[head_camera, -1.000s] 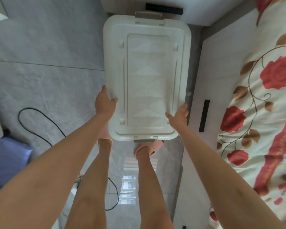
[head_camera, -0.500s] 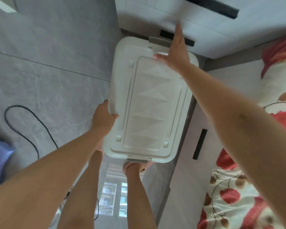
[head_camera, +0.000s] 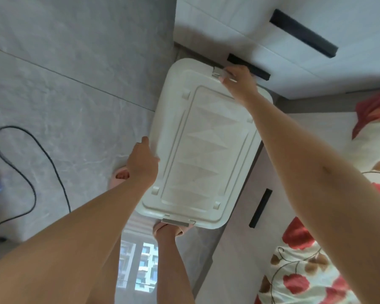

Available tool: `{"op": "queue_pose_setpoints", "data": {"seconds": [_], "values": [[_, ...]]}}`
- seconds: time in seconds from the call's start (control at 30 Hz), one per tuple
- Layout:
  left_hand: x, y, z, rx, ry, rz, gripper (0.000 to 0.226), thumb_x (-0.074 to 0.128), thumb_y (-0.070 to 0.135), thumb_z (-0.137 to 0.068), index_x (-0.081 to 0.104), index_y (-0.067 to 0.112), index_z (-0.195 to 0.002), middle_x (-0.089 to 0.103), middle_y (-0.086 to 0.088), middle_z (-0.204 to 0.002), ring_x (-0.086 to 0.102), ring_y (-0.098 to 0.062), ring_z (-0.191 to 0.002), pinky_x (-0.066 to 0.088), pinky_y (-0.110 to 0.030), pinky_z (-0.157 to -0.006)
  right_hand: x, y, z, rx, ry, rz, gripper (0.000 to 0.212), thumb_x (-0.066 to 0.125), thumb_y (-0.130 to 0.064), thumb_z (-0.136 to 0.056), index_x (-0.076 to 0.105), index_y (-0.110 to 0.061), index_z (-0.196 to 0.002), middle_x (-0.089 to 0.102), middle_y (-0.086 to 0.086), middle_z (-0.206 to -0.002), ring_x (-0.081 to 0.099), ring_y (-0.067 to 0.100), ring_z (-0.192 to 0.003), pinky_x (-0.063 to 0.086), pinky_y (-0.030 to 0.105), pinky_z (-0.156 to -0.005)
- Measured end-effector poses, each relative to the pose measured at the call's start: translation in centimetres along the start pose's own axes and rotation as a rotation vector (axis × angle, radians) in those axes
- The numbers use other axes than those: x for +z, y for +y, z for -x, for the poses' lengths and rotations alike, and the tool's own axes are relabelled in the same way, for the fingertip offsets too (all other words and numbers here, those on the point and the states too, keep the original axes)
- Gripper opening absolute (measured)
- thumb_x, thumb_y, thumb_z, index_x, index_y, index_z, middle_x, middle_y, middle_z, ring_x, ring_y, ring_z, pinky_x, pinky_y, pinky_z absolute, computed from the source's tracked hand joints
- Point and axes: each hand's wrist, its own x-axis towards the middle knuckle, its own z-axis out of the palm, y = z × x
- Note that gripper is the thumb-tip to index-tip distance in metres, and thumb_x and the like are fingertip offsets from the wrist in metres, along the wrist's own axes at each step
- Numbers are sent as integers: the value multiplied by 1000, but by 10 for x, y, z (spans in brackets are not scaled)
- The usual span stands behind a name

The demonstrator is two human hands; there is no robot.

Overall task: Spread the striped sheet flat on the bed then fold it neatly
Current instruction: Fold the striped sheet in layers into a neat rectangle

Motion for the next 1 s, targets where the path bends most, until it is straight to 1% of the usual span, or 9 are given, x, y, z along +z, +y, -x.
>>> {"op": "queue_pose_setpoints", "data": {"seconds": [0.1, 0.23, 0.37, 0.47, 0.57, 0.8, 0.87, 0.93, 1.0], "values": [[0, 1, -1, -7, 3, -22, 52, 64, 14, -89, 39, 4, -134, 55, -19, -117, 57, -35, -106, 46, -39, -83, 1, 5, -2, -60, -10, -29, 48, 51, -39, -93, 48, -27, -139, 50, -2, -140, 42, 19, -132, 29, 37, -112], [2, 1, -2, -5, 7, -23, 50, 64, 13, -89, 40, 4, -131, 55, -19, -115, 58, -35, -103, 47, -39, -81, 1, 15, 4, -151, -67, 205, 71, 58, -54, -85, 30, -33, -147, 35, -3, -150, 28, 22, -140, 14, 44, -113], [4, 0, -2, -7, 18, -55, 50, 63, 11, -90, 39, 4, -133, 55, -18, -115, 58, -35, -103, 47, -38, -80, 9, 15, 4, -102, 51, 252, 54, 50, -47, -92, 36, -37, -143, 41, -8, -147, 35, 19, -137, -2, 56, -113], [4, -1, -2, -5, 23, -62, 49, 64, 11, -89, 40, 4, -131, 55, -18, -114, 58, -34, -101, 46, -37, -77, 12, 13, 1, -124, 57, 126, 50, 52, -39, -91, 46, -29, -140, 50, -1, -141, 41, 23, -132, 17, 42, -116], [5, -1, -3, -4, 31, -70, 49, 64, 11, -89, 40, 4, -131, 56, -18, -113, 59, -33, -100, 42, -33, -71, 15, 10, 4, -113, 97, 78, 49, 50, -38, -89, 50, -27, -137, 53, -2, -136, 46, 26, -126, 36, 33, -100], [9, -2, -5, -9, 56, -80, 46, 64, 12, -89, 42, 5, -128, 56, -17, -112, 59, -33, -99, 41, -32, -68, 31, -6, 30, -63, 235, 68, 48, 44, -20, -98, 37, -18, -145, 35, 3, -151, 29, 23, -140, 23, 31, -115], [11, -3, -7, -5, 60, -68, 44, 64, 12, -88, 43, 5, -127, 57, -17, -113, 59, -33, -99, 42, -34, -69, 47, -10, 57, -54, 343, -92, 50, 47, -11, -95, 38, -17, -144, 35, 1, -150, 34, 15, -136, 32, 17, -106], [10, -2, -5, -2, 57, -75, 47, 63, 12, -89, 41, 5, -130, 56, -16, -116, 59, -32, -101, 41, -33, -69, 68, -13, 104, -83, 451, -226, 39, 46, -3, -91, 54, -14, -128, 51, 0, -133, 51, 4, -110, 39, 7, -84], [6, -3, -5, 20, 40, -85, 51, 63, 15, -90, 39, 6, -134, 55, -16, -119, 59, -31, -103, 41, -33, -71, 93, -7, 162, -200, 410, -208, 26, 44, -4, -87, 65, -12, -101, 63, -2, -106, 59, 7, -81, 46, 19, -63]]}}
